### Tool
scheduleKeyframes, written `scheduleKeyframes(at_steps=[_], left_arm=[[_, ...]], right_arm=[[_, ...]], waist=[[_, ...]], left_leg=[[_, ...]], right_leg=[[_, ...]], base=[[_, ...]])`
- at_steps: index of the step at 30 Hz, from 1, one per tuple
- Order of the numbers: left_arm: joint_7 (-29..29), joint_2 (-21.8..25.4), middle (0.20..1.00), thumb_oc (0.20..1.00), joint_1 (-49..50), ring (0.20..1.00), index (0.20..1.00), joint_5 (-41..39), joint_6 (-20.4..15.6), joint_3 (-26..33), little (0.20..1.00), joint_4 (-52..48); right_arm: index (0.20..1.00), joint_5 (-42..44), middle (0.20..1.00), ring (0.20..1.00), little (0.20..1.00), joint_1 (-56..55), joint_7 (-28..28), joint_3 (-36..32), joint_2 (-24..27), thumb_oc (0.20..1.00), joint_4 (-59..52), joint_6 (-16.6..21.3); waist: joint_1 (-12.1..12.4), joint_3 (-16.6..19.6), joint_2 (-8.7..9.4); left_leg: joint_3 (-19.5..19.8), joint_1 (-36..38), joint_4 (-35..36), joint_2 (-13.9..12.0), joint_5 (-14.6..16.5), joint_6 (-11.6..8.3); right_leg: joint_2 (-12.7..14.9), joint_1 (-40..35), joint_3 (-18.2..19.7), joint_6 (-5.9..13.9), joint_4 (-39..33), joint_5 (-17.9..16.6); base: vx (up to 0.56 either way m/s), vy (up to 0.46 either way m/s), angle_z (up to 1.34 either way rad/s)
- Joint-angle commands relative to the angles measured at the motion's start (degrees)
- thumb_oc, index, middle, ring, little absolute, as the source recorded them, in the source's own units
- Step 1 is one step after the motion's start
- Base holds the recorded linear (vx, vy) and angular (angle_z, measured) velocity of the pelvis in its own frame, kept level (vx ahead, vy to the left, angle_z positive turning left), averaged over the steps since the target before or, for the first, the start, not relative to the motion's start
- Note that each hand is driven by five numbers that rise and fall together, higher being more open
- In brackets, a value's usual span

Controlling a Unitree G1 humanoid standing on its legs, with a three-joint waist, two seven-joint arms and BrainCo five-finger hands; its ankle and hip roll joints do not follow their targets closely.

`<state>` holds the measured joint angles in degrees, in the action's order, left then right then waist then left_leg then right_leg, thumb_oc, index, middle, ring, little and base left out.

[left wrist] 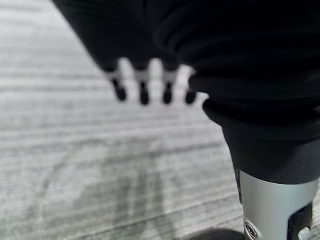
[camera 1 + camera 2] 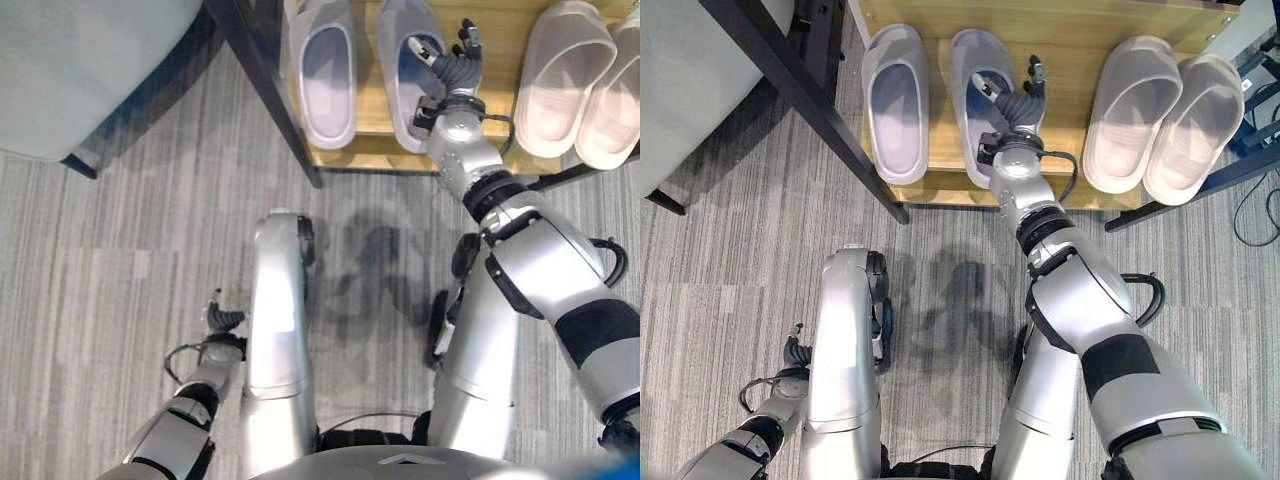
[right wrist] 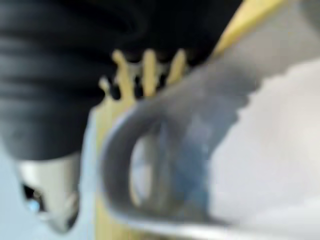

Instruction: Arrange the slippers neatly on the shoe rack.

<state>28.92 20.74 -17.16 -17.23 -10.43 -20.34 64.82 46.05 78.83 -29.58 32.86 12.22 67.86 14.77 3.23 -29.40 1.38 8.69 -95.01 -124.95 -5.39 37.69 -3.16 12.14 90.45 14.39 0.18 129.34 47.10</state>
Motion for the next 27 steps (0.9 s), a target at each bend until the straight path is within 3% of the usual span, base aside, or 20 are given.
scheduleKeyframes(at_steps=[1, 11, 15, 17, 18, 19, 21, 24, 26, 27], left_arm=[[2.3, 1.8, 1.000, 1.000, 0.3, 1.000, 1.000, 1.9, 0.4, -6.2, 1.000, -0.8], [3.4, 1.2, 1.000, 1.000, 0.0, 1.000, 1.000, 3.5, 1.8, -5.9, 1.000, 1.0], [5.7, 1.2, 1.000, 1.000, -0.3, 1.000, 1.000, 5.1, 1.4, -5.2, 1.000, 0.3], [6.2, 1.2, 1.000, 1.000, 0.2, 1.000, 1.000, 5.7, 1.3, -4.1, 1.000, -1.0], [6.7, 1.8, 1.000, 1.000, 2.2, 1.000, 1.000, 8.0, 1.3, -2.2, 1.000, -4.2], [7.0, 2.8, 1.000, 1.000, 2.9, 1.000, 1.000, 8.9, 0.9, -1.1, 1.000, -7.4], [7.4, 4.3, 1.000, 1.000, 2.4, 1.000, 1.000, 10.3, 0.3, 2.3, 1.000, -13.6], [6.2, 4.0, 1.000, 1.000, 4.3, 1.000, 1.000, 12.8, -0.1, 6.2, 1.000, -18.0], [3.0, 1.8, 1.000, 1.000, 7.3, 1.000, 1.000, 17.2, -1.3, 4.2, 1.000, -20.5], [2.4, 0.9, 1.000, 1.000, 7.8, 1.000, 1.000, 17.6, -1.8, 3.0, 1.000, -19.9]], right_arm=[[1.000, 0.1, 1.000, 1.000, 1.000, 1.9, 0.3, 0.9, -3.1, 1.000, -3.1, 0.5], [1.000, -5.0, 1.000, 1.000, 1.000, 0.8, -3.9, -0.3, -6.8, 1.000, -3.6, -0.3], [1.000, -16.5, 1.000, 1.000, 1.000, 1.0, -11.0, -2.6, -2.6, 1.000, -3.1, -1.9], [1.000, -23.0, 1.000, 1.000, 1.000, -0.4, -13.0, -2.4, -0.8, 1.000, -8.2, -3.4], [1.000, -33.1, 1.000, 1.000, 1.000, -2.6, -15.0, -1.9, 2.5, 1.000, -15.8, -6.6], [1.000, -37.0, 1.000, 1.000, 1.000, -4.7, -15.7, -3.1, 4.4, 1.000, -19.5, -7.8], [1.000, -46.3, 1.000, 1.000, 1.000, -9.4, -17.5, -7.8, 8.2, 1.000, -27.5, -11.1], [1.000, -53.3, 1.000, 1.000, 1.000, -30.6, -13.4, -11.2, 7.3, 1.000, -40.7, -10.4], [1.000, -60.8, 1.000, 1.000, 1.000, -49.2, -6.3, -7.3, 7.5, 1.000, -43.5, -9.3], [1.000, -61.6, 1.000, 1.000, 1.000, -53.2, -4.7, -6.4, 7.0, 1.000, -41.6, -9.1]], waist=[[3.5, -0.4, 2.39], [2.4, -0.4, 1.84], [2.0, -0.4, 1.58], [1.9, -0.4, 1.35], [1.6, -0.4, 1.22], [1.4, -0.4, 0.99], [1.5, -0.4, 0.48], [0.5, 6.7, 0.02], [-0.9, 9.0, 0.93], [-1.7, 9.0, 1.03]], left_leg=[[-1.3, 5.1, -1.8, -2.7, 10.8, 3.57], [-1.4, 5.1, -2.4, -2.6, 10.7, 3.81], [-0.9, 5.1, -2.1, -2.3, 10.3, 3.77], [-0.7, 5.1, -1.9, -2.4, 10.0, 3.84], [-0.5, 5.1, -1.4, -2.3, 9.4, 3.87], [-0.4, 5.1, -0.7, -2.2, 8.7, 3.82], [0.1, 5.1, 4.3, -2.4, 6.0, 3.30], [0.3, 7.9, 20.9, -3.8, -2.2, 2.39], [-1.5, 22.5, 40.6, -6.5, -9.3, 1.56], [-2.4, 27.1, 45.9, -7.1, -11.0, 1.51]], right_leg=[[0.4, -0.5, 9.0, -7.81, 2.2, -3.1], [-0.6, -0.5, 9.3, -7.47, 2.3, -3.4], [-0.7, -0.5, 9.4, -7.25, 2.4, -3.6], [-0.6, -0.5, 9.0, -7.15, 2.1, -3.8], [-0.6, -0.5, 8.3, -7.28, 1.5, -3.9], [-0.3, -0.5, 7.5, -7.07, 1.0, -4.3], [1.4, -1.6, 3.8, -6.60, -4.0, -5.6], [3.8, -7.0, -4.2, -5.26, -21.8, -9.6], [6.2, -20.8, -11.0, -2.93, -40.3, -13.8], [6.4, -25.1, -12.5, -2.27, -45.9, -15.3]], base=[[-0.03, -0.019, -0.04], [-0.02, 0.004, -0.05], [-0.01, -0.002, 0.00], [-0.02, -0.006, 0.00], [0.00, -0.037, -0.02], [-0.01, -0.063, -0.02], [-0.10, -0.057, 0.05], [-0.14, -0.026, 0.22], [-0.10, -0.006, 0.10], [-0.06, 0.003, 0.02]])
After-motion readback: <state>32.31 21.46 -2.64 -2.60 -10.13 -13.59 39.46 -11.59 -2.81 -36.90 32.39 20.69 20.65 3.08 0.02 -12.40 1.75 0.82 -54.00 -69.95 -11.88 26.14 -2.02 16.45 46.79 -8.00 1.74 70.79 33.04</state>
